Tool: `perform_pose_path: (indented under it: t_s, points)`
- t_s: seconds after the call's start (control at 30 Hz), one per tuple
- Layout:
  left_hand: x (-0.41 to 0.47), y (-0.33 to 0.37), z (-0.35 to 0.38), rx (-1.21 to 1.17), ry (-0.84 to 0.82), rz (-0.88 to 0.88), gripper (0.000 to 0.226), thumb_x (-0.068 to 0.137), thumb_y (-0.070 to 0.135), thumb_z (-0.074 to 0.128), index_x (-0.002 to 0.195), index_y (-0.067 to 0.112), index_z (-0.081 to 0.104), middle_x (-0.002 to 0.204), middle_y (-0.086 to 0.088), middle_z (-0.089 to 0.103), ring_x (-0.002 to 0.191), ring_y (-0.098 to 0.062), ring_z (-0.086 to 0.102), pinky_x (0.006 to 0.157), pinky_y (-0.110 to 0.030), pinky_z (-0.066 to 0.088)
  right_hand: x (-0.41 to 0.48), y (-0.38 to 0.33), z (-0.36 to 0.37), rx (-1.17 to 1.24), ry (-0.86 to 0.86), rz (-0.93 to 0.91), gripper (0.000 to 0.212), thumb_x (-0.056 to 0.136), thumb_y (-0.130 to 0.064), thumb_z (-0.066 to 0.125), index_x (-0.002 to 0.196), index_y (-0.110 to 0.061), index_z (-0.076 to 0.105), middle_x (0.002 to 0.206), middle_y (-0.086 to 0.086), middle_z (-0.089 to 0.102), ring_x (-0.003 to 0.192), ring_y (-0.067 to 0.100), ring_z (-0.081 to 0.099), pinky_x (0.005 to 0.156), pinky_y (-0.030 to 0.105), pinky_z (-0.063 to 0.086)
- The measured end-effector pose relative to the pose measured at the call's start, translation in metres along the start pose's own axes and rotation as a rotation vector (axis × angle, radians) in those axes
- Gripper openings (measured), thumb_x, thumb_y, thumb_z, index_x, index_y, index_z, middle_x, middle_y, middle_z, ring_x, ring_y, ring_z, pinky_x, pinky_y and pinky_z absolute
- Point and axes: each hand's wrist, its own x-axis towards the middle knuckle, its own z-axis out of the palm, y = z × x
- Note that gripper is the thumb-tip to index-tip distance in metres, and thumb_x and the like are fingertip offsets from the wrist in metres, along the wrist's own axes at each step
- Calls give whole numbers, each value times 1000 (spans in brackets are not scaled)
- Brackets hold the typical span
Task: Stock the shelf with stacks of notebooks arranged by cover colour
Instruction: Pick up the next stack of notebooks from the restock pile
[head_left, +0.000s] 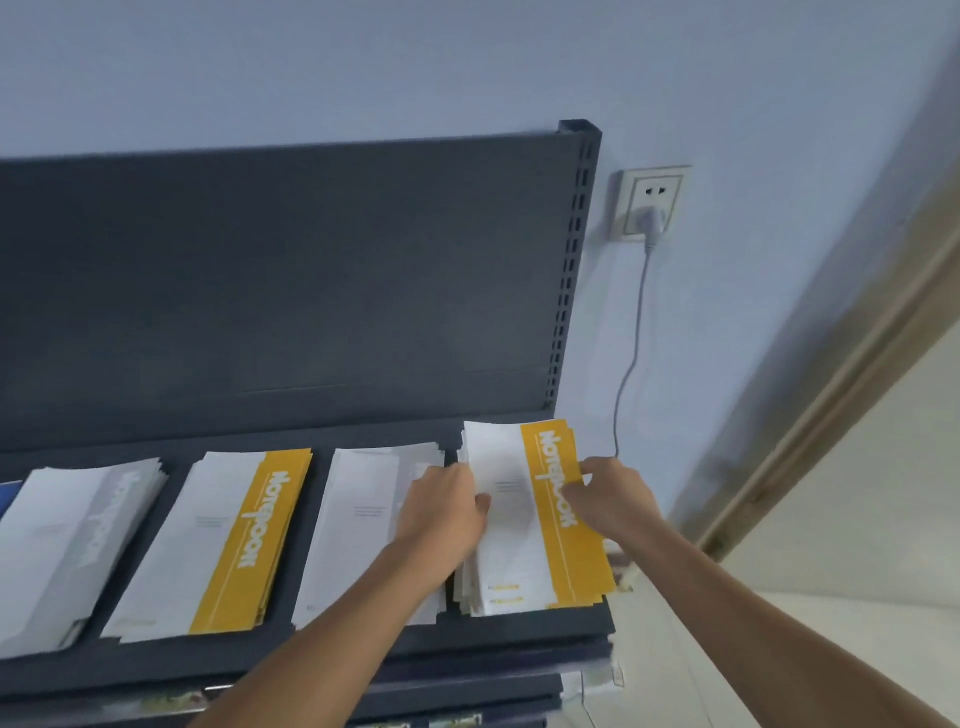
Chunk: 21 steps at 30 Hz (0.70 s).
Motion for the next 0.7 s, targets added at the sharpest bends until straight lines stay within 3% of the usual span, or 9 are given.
perform_pose_path:
  t_s: [0.2, 0.4, 0.57, 0.63, 0.7]
  points:
    - [-4, 1, 14, 106, 34, -57, 26, 100, 35, 59, 86, 18, 46, 84, 1, 55, 67, -16, 52, 51, -25, 33, 14, 10, 3, -208, -47, -82, 26, 90, -36, 60, 111, -21, 64, 86, -6, 61, 75, 14, 61, 59, 28, 48]
    - [-5, -7, 13, 77, 81, -78, 23, 101, 41, 55, 100, 19, 48, 83, 7, 50, 62, -8, 42, 47, -21, 26, 16, 1, -5, -521, -1, -169, 21, 89, -44, 59, 92, -23, 55, 81, -7, 59, 70, 14, 57, 52, 26, 38]
    - [-6, -22, -5, 33, 92, -66, 31, 102, 40, 49, 122, 18, 56, 104, -1, 68, 90, -24, 64, 68, -33, 48, 12, -26, -1, -575, 106, -356, 20, 93, -39, 56, 87, -20, 51, 73, -6, 52, 58, 12, 45, 47, 27, 27]
    - [-9, -33, -16, 11, 98, -67, 32, 102, 40, 49, 125, 20, 57, 106, -1, 70, 92, -22, 66, 74, -36, 54, 9, -42, 9, -561, 96, -451, 17, 93, -35, 54, 93, -18, 54, 77, -4, 56, 61, 16, 51, 49, 27, 31]
    - [-12, -47, -26, 6, 116, -83, 33, 102, 40, 50, 127, 21, 58, 107, 0, 71, 88, -18, 67, 70, -32, 54, 3, -60, 23, -542, 59, -524, 20, 94, -36, 54, 102, -17, 58, 87, -1, 63, 71, 22, 58, 55, 30, 42]
